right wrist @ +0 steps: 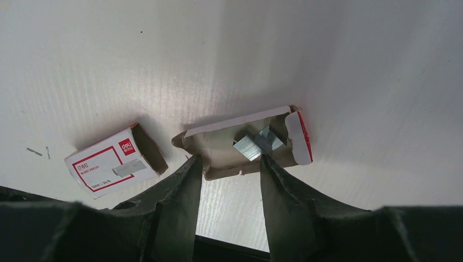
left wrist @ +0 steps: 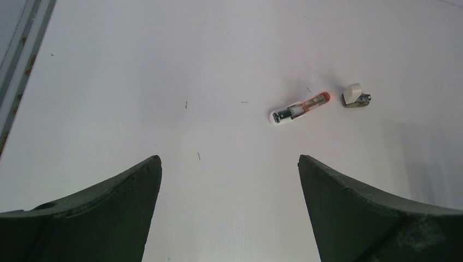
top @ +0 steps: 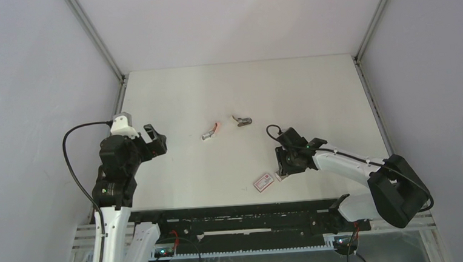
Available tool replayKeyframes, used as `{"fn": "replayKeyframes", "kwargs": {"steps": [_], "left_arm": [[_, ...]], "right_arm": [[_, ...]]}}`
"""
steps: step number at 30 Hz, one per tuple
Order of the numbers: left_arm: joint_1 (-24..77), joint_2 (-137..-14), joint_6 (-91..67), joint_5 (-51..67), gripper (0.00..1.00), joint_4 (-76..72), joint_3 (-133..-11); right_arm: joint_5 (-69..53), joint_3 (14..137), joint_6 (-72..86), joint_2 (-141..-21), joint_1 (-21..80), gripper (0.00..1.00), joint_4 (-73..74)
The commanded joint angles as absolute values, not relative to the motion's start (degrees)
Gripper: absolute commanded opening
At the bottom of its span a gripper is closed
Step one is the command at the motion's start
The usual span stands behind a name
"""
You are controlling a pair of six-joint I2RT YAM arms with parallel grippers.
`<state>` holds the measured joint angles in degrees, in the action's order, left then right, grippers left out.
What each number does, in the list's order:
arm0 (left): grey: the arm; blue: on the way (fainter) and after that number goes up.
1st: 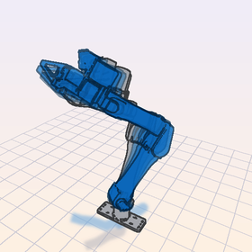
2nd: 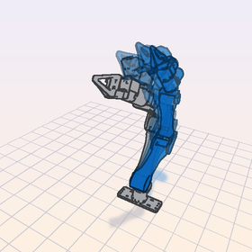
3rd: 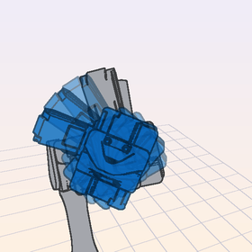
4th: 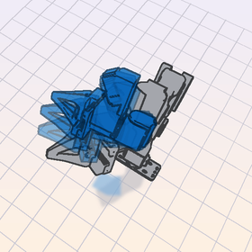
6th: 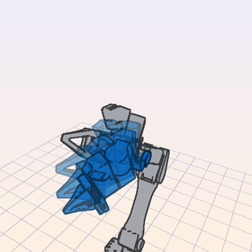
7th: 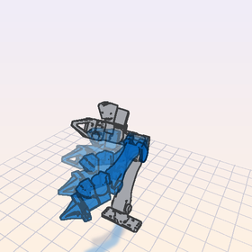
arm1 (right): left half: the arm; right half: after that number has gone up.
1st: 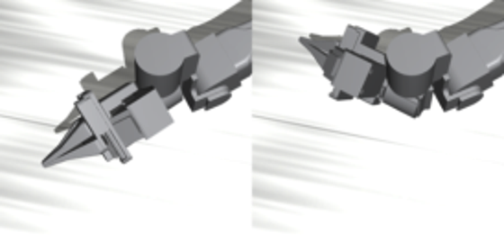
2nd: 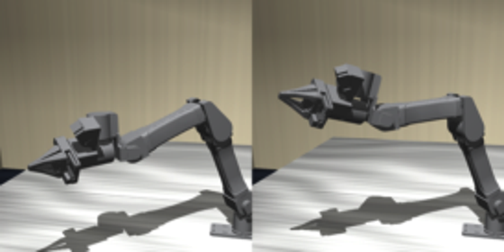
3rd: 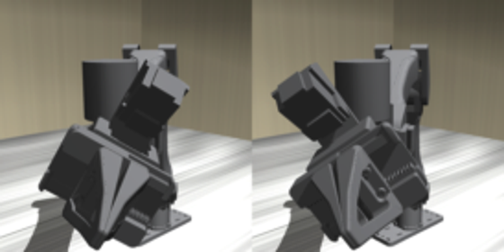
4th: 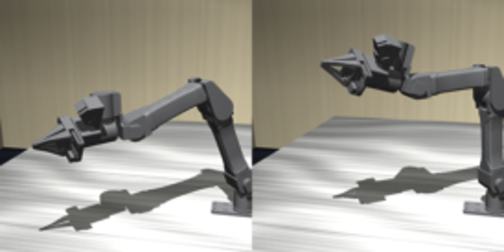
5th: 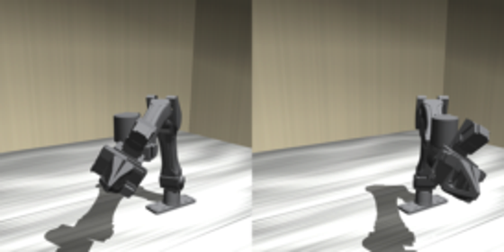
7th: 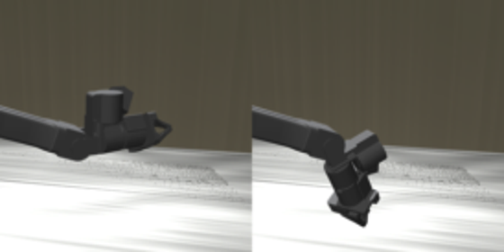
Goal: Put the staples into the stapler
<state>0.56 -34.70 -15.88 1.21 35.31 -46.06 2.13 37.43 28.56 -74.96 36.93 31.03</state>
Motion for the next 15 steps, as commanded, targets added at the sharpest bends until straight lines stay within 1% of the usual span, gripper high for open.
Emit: {"fn": "replayKeyframes", "kwargs": {"steps": [1, 11, 15], "left_arm": [[0.1, -34.0, -14.8, 1.0, 0.99, 34.4, -45.1], [0.1, -33.8, -14.8, 1.0, 0.99, 34.4, -45.1], [0.1, -33.8, -14.8, 1.0, 0.99, 34.4, -45.1]], "right_arm": [[2.2, 37.3, 30.0, -75.8, 37.5, 0.42, 28.6], [1.0, 37.3, 30.1, -77.1, 37.6, 0.39, 26.9], [-0.7, 37.3, 30.1, -77.2, 37.6, 0.35, 25.3]]}}
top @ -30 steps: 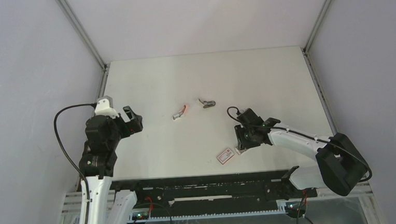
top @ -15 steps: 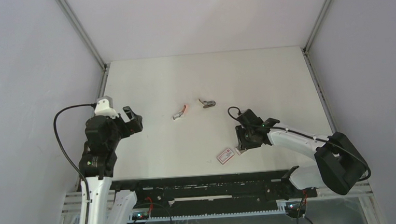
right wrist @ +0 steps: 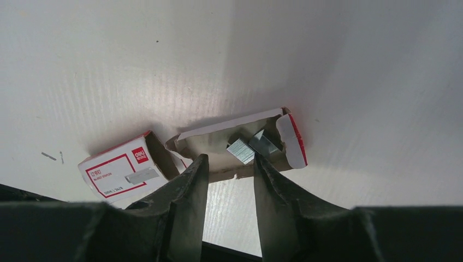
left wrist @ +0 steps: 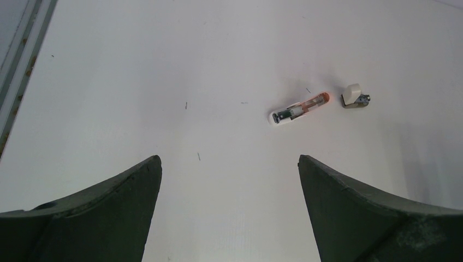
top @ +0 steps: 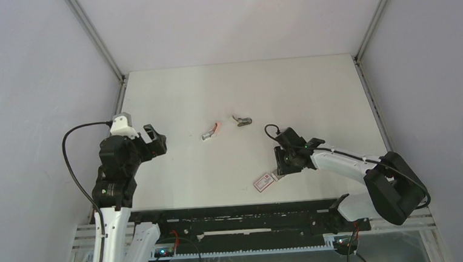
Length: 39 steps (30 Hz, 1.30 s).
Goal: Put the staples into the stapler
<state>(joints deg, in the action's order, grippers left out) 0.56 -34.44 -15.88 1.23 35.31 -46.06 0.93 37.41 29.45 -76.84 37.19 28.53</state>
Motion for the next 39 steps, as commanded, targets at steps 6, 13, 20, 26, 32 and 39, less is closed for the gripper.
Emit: {"fn": "replayKeyframes", "kwargs": {"steps": [6, 13, 20, 26, 32, 39], "left_arm": [[0.1, -33.9, -14.8, 0.8, 0.99, 34.4, -45.1], [0.0, -34.0, -14.8, 0.8, 0.99, 34.4, -45.1], [0.1, -34.4, -14.8, 1.2, 0.99, 34.4, -45.1], [0.0, -34.7, -14.7, 1.4, 0.99, 34.3, -45.1], [0.1, -35.0, -14.8, 1.5, 0.99, 34.4, -45.2], [0.0, -35.2, -14.8, 1.7, 0.99, 34.4, -45.3]], "right_arm": [[-2.9, 37.3, 30.4, -76.4, 37.6, 0.32, 24.2], [-4.8, 37.3, 30.0, -75.4, 37.7, 0.29, 22.7], [-4.3, 37.3, 22.8, -71.4, 38.7, 0.31, 23.2], [-0.9, 39.6, 18.1, -72.8, 39.0, 0.37, 26.8], [0.4, 42.2, 15.6, -77.2, 39.6, 0.38, 29.3], [3.4, 44.8, 13.1, -80.1, 41.5, 0.38, 29.9]]}}
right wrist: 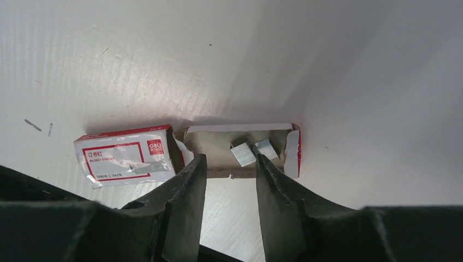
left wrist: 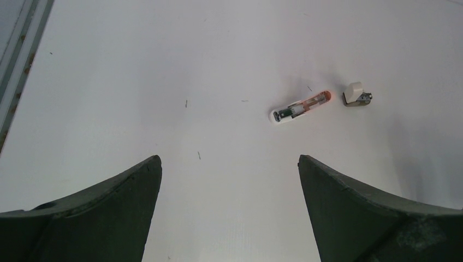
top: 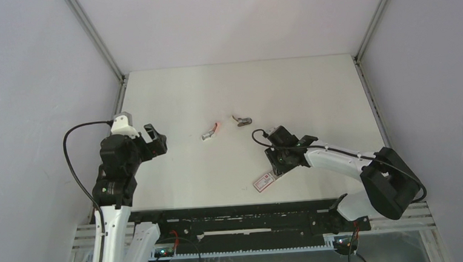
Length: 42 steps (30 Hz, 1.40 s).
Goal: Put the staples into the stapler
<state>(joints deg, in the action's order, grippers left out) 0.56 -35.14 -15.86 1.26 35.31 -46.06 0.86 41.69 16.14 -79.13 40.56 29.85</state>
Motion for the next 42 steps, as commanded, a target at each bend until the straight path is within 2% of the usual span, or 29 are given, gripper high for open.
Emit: {"fn": "replayKeyframes", "kwargs": {"steps": [1, 17, 36, 42], "left_arm": [[0.1, -35.2, -14.7, 1.6, 0.99, 34.3, -45.3], [0.0, -35.2, -14.7, 2.6, 0.99, 34.3, -45.4], [0.1, -35.1, -14.8, 3.1, 0.99, 34.2, -45.3], [0.0, -35.1, -14.8, 2.9, 0.99, 34.2, -45.3]], "right_arm": [[3.5, 45.0, 12.8, -80.5, 41.5, 0.37, 29.9], [5.0, 47.5, 10.4, -85.0, 43.3, 0.32, 31.0], [8.5, 48.1, 12.5, -85.3, 44.1, 0.1, 31.6], [7.5, 48.7, 17.5, -82.6, 43.8, 0.09, 30.5]]}}
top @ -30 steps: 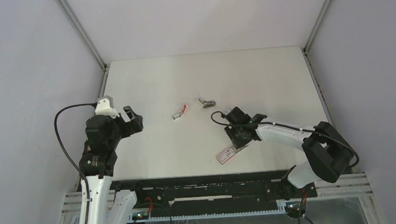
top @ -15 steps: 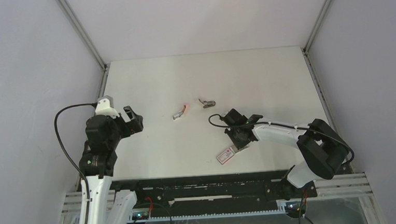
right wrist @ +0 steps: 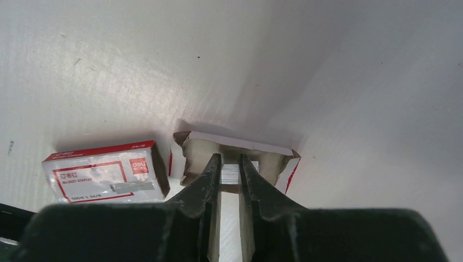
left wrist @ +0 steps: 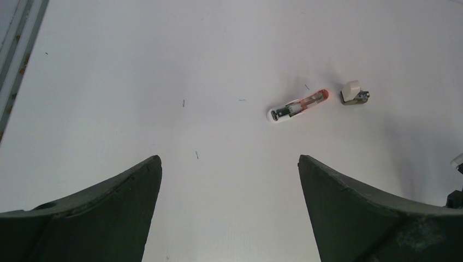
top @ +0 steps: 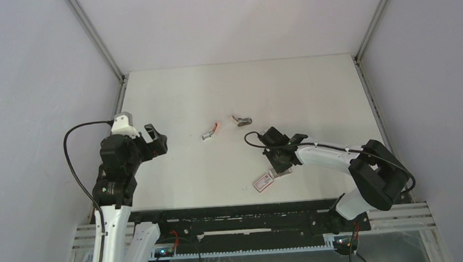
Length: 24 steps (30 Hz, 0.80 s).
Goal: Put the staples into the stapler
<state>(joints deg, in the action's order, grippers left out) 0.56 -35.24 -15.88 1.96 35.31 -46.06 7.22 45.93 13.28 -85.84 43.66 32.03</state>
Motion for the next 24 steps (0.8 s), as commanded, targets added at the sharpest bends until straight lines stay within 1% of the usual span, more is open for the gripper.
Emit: {"fn": "replayKeyframes", "kwargs": {"steps": [1, 15, 24], "left_arm": [[0.1, -35.2, -14.8, 3.0, 0.99, 34.2, -45.3], [0.1, -35.0, -14.8, 3.1, 0.99, 34.1, -45.3], [0.1, -35.1, -14.9, 3.4, 0.99, 34.1, -45.3]], "right_arm": [[7.3, 48.8, 18.2, -82.3, 43.7, 0.08, 30.5], [4.0, 48.4, 23.4, -84.7, 42.3, 0.07, 29.0], [6.4, 46.0, 26.7, -83.5, 42.8, 0.07, 29.5]]}}
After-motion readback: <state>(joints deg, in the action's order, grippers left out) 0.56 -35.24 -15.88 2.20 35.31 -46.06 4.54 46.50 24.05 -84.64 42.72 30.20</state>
